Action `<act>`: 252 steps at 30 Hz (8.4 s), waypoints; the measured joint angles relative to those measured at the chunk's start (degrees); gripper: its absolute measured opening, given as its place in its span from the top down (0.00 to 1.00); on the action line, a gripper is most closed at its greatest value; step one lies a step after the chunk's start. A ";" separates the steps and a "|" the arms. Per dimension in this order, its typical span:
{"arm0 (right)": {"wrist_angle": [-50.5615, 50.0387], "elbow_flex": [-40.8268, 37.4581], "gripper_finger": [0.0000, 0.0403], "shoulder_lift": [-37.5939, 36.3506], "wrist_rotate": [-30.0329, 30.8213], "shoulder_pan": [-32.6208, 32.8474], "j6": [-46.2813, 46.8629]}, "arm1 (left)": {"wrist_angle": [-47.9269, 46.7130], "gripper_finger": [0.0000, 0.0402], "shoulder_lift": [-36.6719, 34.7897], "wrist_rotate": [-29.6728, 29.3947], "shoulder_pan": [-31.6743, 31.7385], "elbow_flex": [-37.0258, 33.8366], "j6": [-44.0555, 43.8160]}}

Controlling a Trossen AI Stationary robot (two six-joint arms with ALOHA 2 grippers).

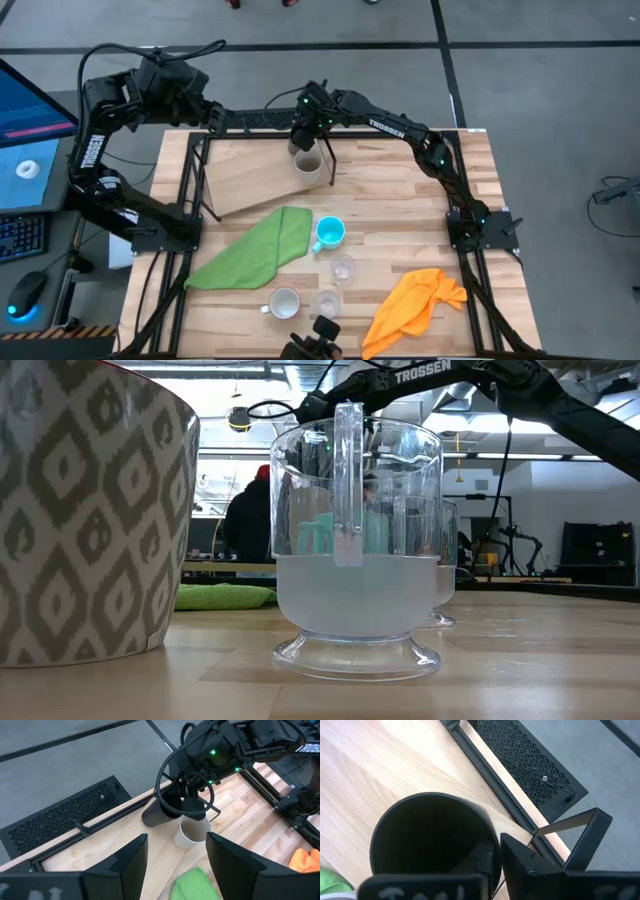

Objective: Stack small to large cups/mugs on shelf
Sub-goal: Put the black cup on the shelf, then put the white mug on the shelf

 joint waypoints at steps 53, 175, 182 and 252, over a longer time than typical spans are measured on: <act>-2.02 0.08 0.49 -13.51 -8.60 -0.36 2.64 | -0.04 0.52 0.00 2.49 0.02 0.00 2.75; -34.79 -1.16 0.56 -51.71 8.37 46.65 27.69 | 54.47 0.52 5.44 3.73 -59.04 -66.49 -32.85; -34.79 -1.14 0.56 -51.69 8.39 46.65 27.71 | 54.68 0.52 8.92 7.38 -59.01 -66.45 -29.99; -34.68 -1.14 0.56 -50.93 13.33 46.45 28.58 | 56.51 0.97 -7.85 -36.50 -61.33 -30.78 -2.06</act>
